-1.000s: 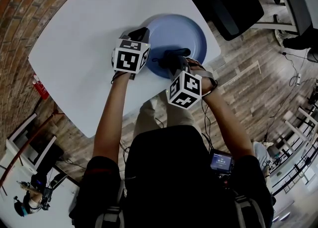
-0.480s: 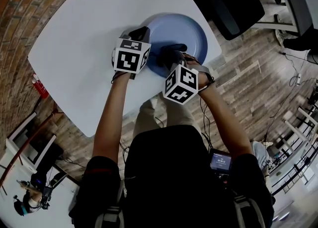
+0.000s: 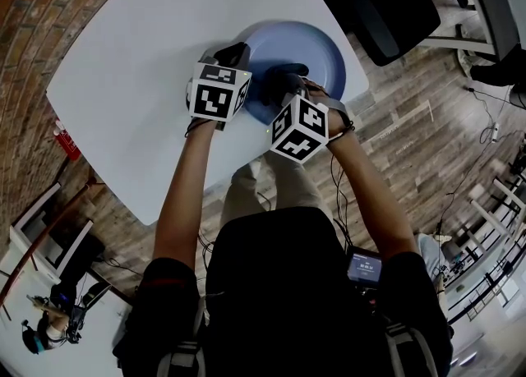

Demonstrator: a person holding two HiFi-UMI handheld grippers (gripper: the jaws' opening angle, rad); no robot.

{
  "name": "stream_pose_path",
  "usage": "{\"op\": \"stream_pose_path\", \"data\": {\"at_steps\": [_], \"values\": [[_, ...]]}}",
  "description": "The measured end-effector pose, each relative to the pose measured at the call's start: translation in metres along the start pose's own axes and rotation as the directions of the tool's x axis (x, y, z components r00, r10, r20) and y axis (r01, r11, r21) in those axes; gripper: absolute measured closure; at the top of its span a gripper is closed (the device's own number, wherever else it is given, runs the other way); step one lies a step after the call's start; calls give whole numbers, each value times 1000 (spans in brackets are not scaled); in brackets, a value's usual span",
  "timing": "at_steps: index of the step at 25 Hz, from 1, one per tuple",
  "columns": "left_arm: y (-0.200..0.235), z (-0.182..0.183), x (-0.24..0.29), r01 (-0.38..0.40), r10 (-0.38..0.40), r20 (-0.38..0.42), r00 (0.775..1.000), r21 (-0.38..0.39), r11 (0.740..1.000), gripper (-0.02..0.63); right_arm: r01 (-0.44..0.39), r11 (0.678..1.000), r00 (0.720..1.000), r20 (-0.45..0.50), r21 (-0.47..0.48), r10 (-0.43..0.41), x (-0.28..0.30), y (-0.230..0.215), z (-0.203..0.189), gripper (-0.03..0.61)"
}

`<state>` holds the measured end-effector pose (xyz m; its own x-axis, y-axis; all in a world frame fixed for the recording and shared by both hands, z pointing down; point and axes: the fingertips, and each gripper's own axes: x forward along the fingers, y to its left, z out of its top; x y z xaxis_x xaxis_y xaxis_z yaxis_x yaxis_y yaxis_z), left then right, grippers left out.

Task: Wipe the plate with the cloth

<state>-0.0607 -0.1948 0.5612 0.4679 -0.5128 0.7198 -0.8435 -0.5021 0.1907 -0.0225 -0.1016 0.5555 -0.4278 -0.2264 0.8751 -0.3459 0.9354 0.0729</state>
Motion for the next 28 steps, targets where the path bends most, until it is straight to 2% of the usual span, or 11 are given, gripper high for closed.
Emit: {"op": "stream_pose_path", "data": {"at_steps": [28], "values": [[1, 0, 0, -14, 14, 16, 1000, 10, 1000, 584, 69, 997, 997, 24, -31, -69, 9, -52, 13, 537]]}}
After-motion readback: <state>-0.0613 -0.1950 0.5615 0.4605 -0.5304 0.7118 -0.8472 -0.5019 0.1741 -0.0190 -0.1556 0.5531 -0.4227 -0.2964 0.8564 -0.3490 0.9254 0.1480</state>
